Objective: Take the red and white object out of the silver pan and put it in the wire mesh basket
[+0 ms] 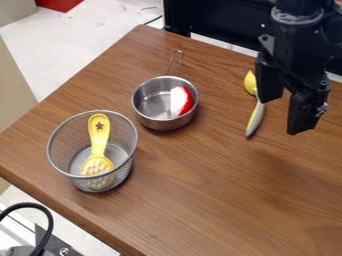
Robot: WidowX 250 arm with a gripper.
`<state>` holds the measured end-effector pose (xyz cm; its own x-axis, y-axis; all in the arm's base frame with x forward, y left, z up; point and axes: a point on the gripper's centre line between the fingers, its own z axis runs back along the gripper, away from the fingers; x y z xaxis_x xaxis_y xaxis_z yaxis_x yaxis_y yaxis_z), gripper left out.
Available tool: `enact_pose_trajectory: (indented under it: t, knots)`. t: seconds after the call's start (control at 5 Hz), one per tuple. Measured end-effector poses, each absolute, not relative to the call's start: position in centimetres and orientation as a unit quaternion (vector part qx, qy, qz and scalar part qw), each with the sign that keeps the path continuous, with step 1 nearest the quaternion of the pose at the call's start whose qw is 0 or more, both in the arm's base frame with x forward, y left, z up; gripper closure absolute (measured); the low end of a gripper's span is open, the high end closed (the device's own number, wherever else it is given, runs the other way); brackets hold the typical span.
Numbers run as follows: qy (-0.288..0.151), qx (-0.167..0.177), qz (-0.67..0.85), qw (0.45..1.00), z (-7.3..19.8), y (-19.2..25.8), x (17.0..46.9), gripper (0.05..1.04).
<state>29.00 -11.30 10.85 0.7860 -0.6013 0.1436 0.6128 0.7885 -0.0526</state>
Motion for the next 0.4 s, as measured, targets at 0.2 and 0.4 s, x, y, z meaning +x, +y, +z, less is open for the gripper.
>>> enact_pose_trajectory:
  t: [0.2,0.4]
  knots:
    - [-0.042,-0.049,-0.317,0.946,9.86,-11.21,28.73,0.081]
    - [-0.030,-0.039,-0.268,0.962,9.17,-10.32,29.03,0.081]
